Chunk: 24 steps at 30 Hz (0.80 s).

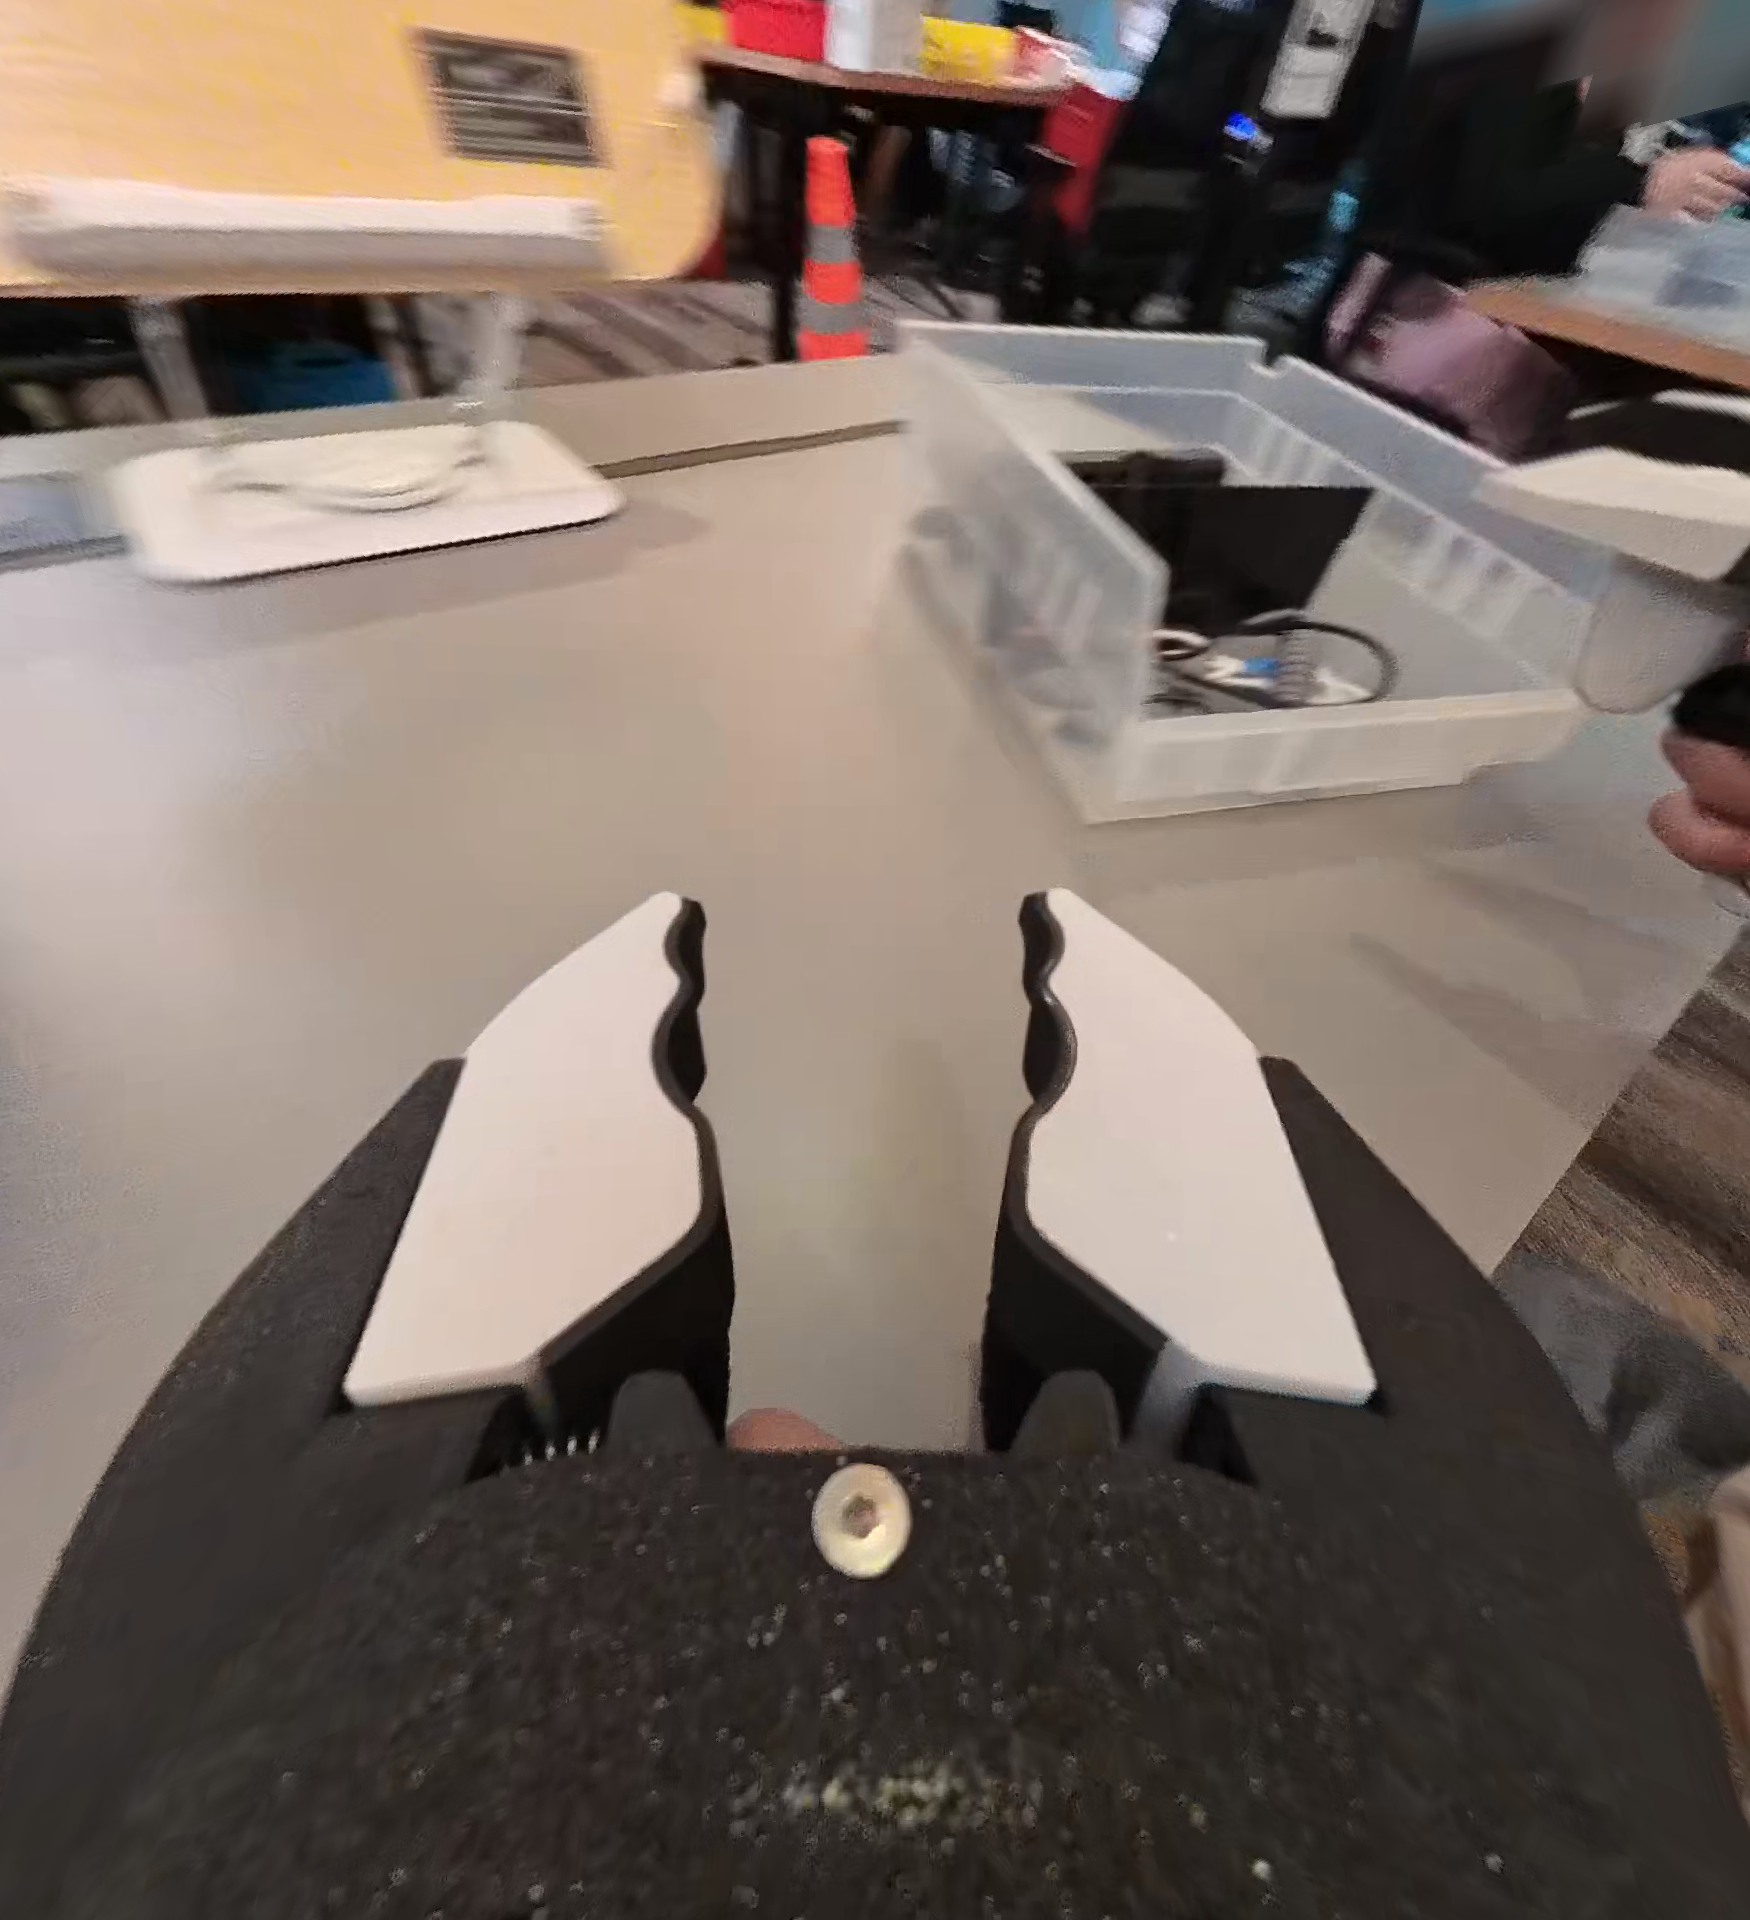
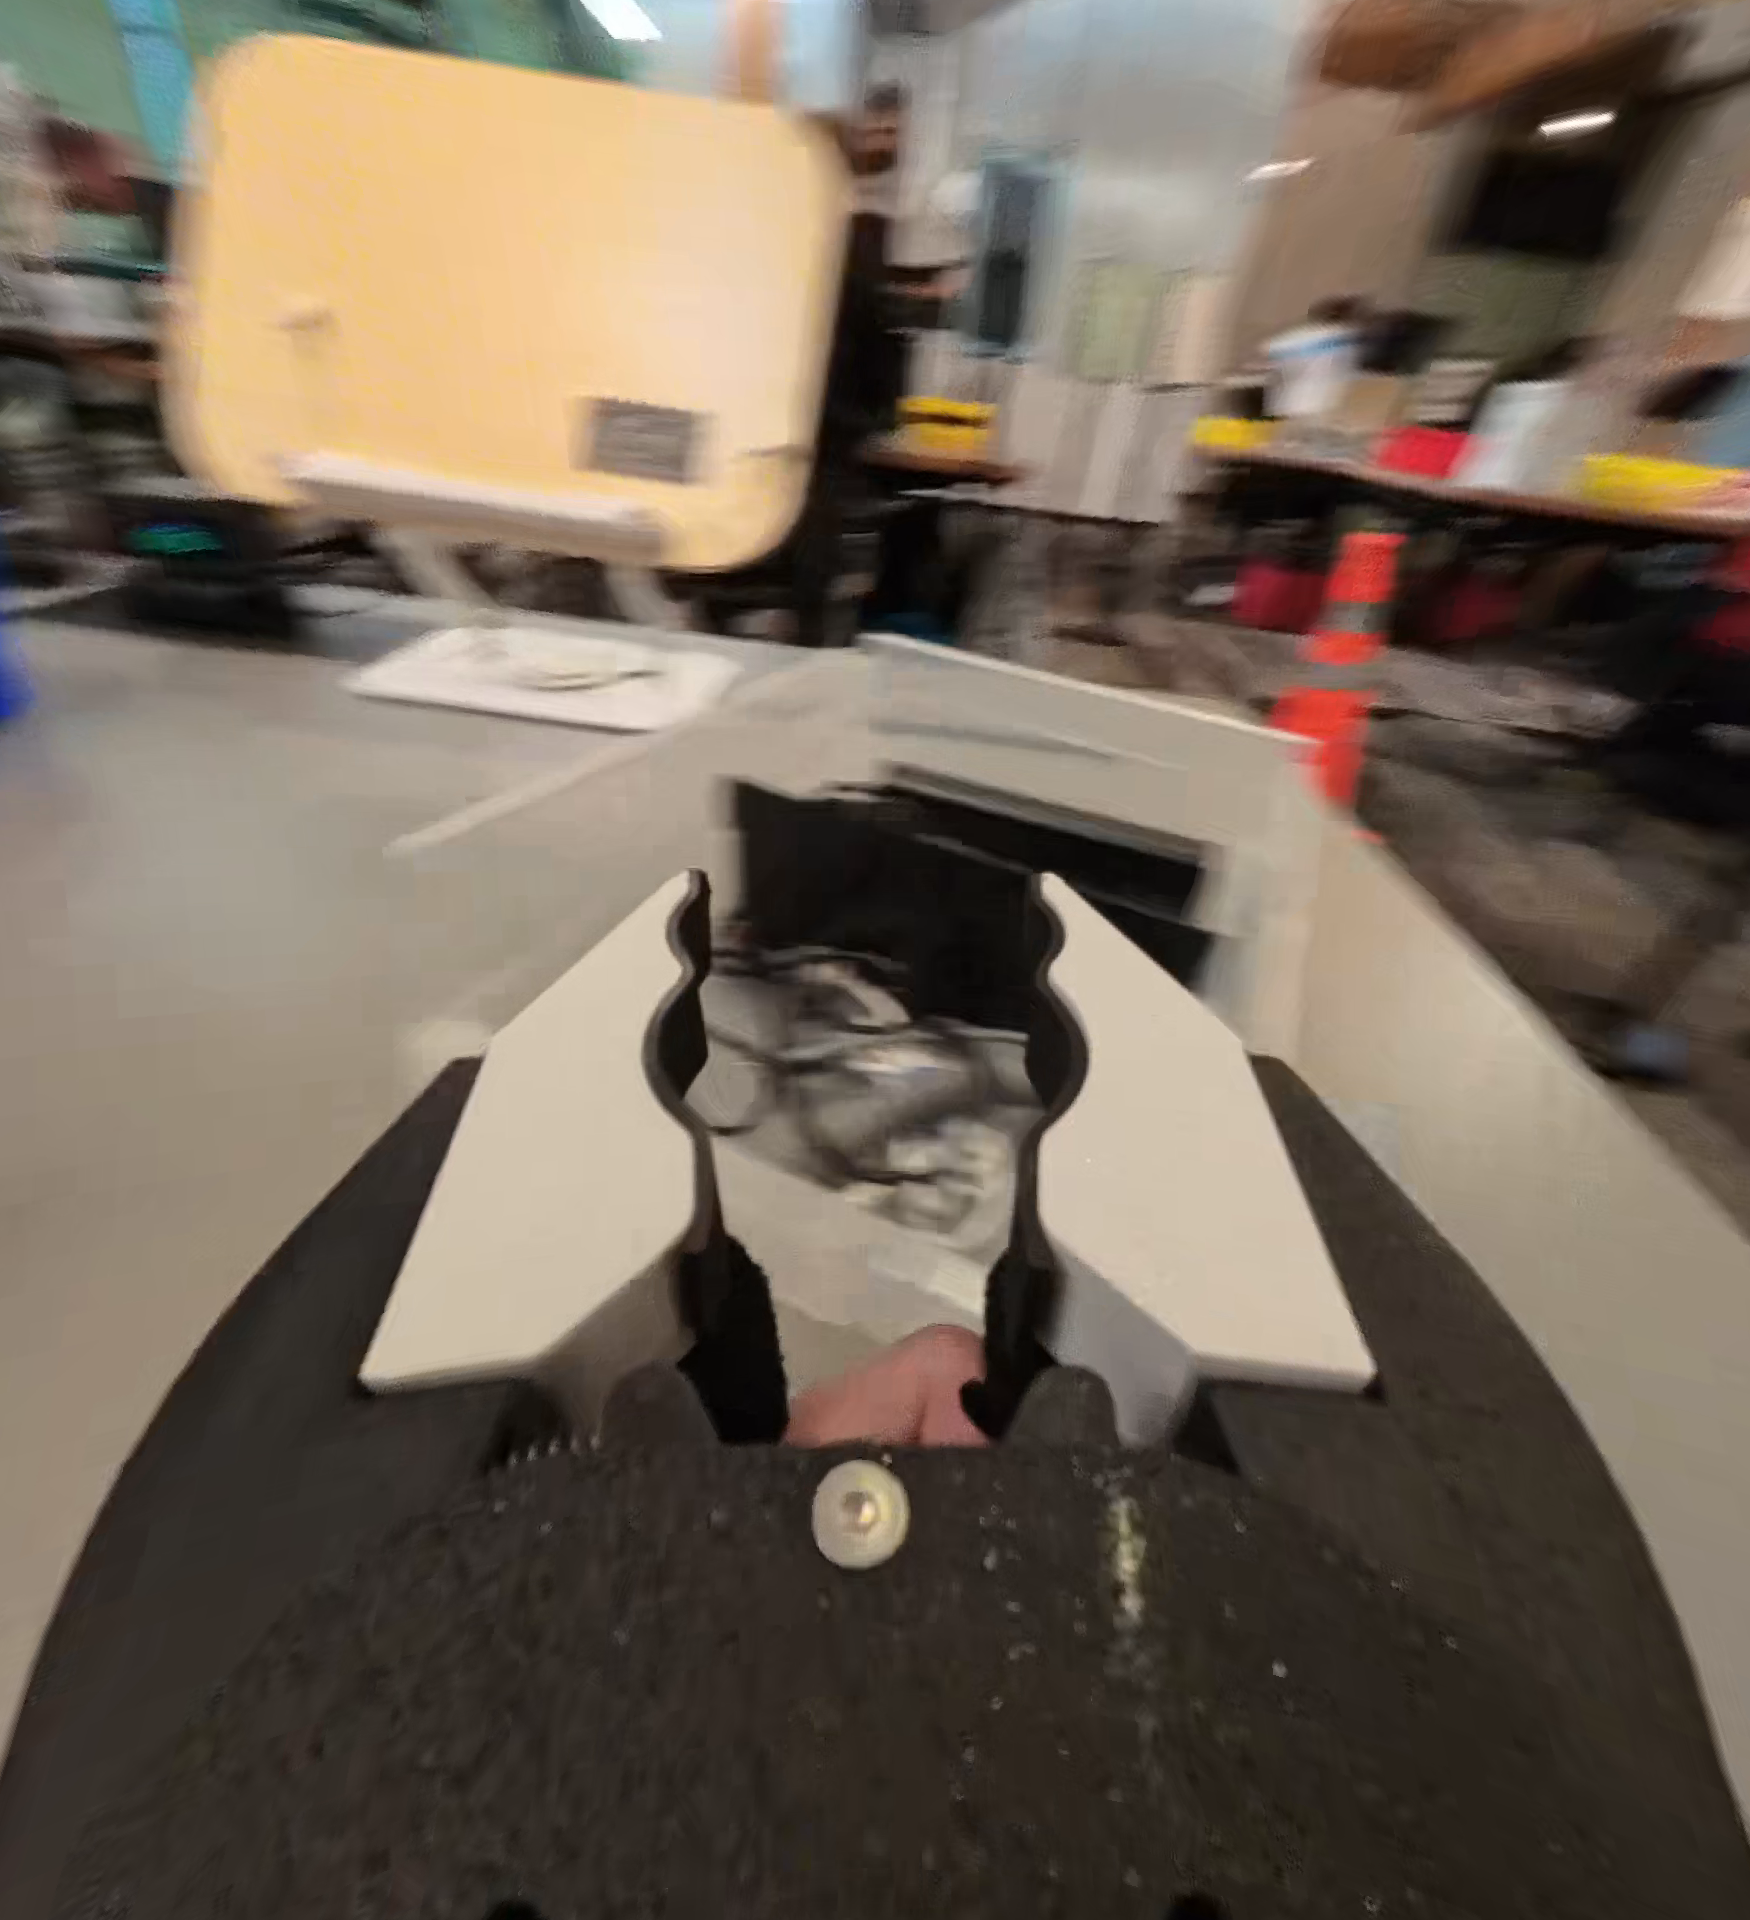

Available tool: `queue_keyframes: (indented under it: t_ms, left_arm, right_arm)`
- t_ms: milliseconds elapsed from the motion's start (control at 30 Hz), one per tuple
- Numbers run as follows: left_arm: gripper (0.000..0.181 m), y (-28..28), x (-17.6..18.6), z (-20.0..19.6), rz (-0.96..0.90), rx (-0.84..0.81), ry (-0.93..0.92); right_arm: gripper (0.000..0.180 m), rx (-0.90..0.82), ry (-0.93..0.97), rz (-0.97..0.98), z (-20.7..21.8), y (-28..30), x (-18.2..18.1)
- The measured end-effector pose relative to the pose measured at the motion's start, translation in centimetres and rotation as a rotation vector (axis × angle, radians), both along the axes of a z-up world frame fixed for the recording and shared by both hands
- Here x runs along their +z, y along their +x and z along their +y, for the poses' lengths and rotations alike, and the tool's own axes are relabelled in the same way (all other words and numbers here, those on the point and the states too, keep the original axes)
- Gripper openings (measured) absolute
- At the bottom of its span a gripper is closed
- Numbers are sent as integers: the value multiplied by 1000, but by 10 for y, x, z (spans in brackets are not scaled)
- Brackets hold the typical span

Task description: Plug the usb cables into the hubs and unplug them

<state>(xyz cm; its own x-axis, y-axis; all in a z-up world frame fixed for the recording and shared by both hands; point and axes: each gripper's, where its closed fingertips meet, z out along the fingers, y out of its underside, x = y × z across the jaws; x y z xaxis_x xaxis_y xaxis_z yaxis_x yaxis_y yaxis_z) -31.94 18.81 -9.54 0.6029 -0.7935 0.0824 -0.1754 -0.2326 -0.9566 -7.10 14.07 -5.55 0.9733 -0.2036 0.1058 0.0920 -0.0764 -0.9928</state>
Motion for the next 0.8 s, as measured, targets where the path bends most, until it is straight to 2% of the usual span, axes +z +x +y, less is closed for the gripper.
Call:
queue_keyframes:
  t_ms: [67,167,233,333,400,567,667,800]
  left_arm:
    - [55,53,4,8,16,-56,1]
    - [54,123,-2,25,46,-121,-62]
    - [50,156,-15,32,69,-137,-131]
    - [30,179,-36,40,138,-84,-182]
    - [13,179,-37,45,143,-22,-159]
    - [4,152,-18,45,112,83,-5]
    - [4,107,-4,48,105,147,56]
    - [4,14,7,58,97,287,99]
  right_arm:
    - [54,-206,-41,32,-20,48,-8]
    - [54,-206,-174,187,-24,66,-49]
    - [53,-200,-279,202,-23,65,-75]
    - [17,-265,-276,202,-18,73,-77]
    - [5,-351,-282,222,-19,84,-78]
    - [2,-340,-287,181,-19,62,-73]
    - [3,-263,-226,151,-5,25,-58]
    - [4,-105,-192,75,28,-55,-46]
